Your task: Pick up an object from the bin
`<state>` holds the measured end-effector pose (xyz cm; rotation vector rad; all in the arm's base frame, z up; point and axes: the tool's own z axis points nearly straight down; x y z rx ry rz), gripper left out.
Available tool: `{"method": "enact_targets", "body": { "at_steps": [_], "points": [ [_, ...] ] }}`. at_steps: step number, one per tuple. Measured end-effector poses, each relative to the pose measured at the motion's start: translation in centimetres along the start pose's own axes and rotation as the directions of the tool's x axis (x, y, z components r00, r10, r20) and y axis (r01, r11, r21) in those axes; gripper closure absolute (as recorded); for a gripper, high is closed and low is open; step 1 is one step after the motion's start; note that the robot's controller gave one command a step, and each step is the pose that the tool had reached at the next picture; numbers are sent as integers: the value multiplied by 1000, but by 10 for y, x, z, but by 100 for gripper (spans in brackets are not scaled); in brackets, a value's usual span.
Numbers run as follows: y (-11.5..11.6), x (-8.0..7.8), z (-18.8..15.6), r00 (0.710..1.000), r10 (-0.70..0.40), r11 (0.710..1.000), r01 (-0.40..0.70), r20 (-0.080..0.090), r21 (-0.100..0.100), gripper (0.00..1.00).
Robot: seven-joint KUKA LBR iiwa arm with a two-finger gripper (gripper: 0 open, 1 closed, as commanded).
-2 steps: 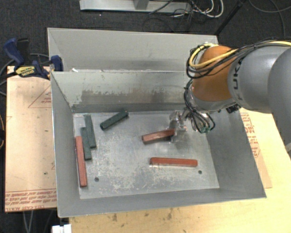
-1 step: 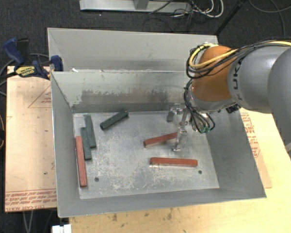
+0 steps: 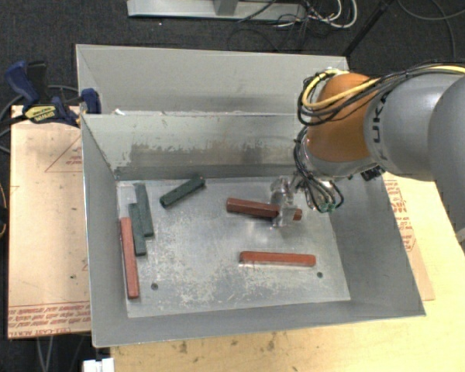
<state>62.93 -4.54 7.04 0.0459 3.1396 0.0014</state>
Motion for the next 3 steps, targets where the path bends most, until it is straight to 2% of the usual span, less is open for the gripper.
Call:
{"method": "enact_targets", "body": {
  "at_steps": [1,2,3],
  "points": [
    [0,0,0,1000,0,1000,0,0,0,0],
    [0,0,0,1000,0,1000,0,0,0,100],
    [8,-1,-148,978,-208,978,208,10,3,100]
  ]
}}
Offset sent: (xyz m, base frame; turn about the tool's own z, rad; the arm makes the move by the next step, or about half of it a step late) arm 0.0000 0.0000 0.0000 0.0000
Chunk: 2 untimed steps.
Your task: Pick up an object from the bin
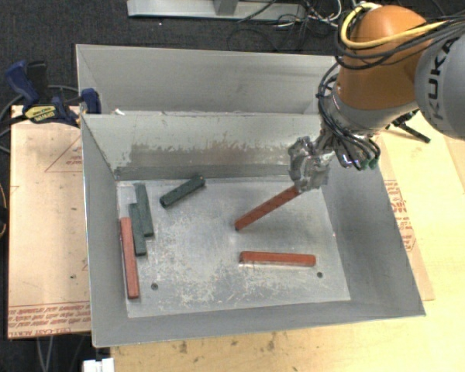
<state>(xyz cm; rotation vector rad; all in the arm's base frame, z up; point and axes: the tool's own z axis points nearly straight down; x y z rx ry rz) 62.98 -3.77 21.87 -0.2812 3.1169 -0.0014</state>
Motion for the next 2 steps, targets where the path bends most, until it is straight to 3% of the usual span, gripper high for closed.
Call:
{"method": "enact_targets", "body": {
  "at_steps": [1,2],
  "points": [
    [0,2,5,1000,1,1000,-1,-8,-2,0],
    [-7,21,102,993,-119,993,119,-17,-7,0]
  ]
}}
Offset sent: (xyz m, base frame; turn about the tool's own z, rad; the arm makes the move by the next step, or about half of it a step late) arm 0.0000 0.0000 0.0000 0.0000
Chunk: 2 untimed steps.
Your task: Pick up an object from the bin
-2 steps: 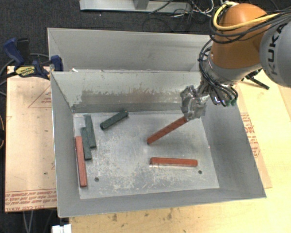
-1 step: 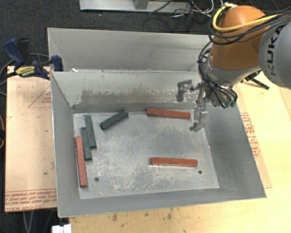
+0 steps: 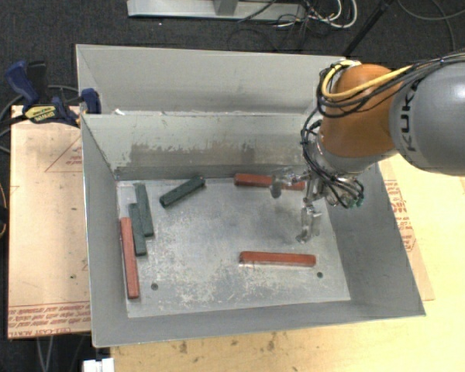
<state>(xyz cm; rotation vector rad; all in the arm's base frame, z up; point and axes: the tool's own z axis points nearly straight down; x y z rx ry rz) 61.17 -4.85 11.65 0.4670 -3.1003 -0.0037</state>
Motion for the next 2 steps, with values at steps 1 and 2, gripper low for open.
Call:
{"method": "enact_targets", "body": {
  "at_steps": [1,2],
  "points": [
    [52,74,49,998,-62,998,62,-3,-3,0],
    [49,70,45,998,-60,998,60,8,3,100]
  ]
}}
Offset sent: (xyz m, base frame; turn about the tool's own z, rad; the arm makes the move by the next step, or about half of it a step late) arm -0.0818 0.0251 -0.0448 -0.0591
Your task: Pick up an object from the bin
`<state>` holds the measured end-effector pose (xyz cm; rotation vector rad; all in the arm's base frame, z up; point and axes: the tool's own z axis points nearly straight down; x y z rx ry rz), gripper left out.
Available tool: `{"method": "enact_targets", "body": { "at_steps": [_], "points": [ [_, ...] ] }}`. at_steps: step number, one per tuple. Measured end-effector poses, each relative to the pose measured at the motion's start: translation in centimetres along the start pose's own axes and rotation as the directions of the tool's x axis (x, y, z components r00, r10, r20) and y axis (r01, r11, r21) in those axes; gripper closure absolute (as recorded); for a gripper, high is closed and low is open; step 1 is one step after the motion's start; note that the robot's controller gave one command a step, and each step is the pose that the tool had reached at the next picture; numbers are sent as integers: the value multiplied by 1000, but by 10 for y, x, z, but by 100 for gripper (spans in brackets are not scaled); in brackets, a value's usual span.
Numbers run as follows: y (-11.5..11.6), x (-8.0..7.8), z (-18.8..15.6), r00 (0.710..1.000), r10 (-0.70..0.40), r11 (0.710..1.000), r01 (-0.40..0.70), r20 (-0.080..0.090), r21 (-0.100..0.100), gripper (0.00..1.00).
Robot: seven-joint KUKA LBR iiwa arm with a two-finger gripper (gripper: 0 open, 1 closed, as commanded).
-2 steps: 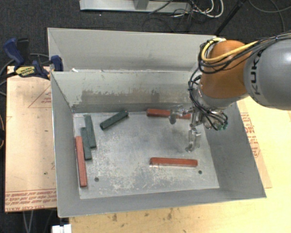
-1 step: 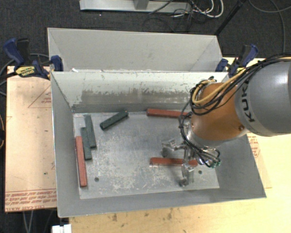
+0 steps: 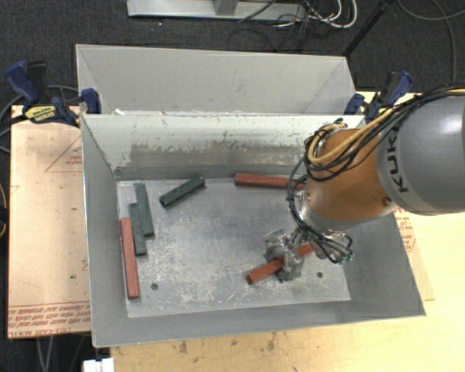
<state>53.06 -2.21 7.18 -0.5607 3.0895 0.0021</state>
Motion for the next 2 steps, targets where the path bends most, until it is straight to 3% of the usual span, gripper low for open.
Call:
{"method": "enact_targets", "body": {
  "at_steps": [1,2],
  "points": [
    [-13,-1,-159,1000,1,1000,-1,9,5,100],
    [-38,-7,-133,962,-272,962,272,0,1,100]
  ]
}}
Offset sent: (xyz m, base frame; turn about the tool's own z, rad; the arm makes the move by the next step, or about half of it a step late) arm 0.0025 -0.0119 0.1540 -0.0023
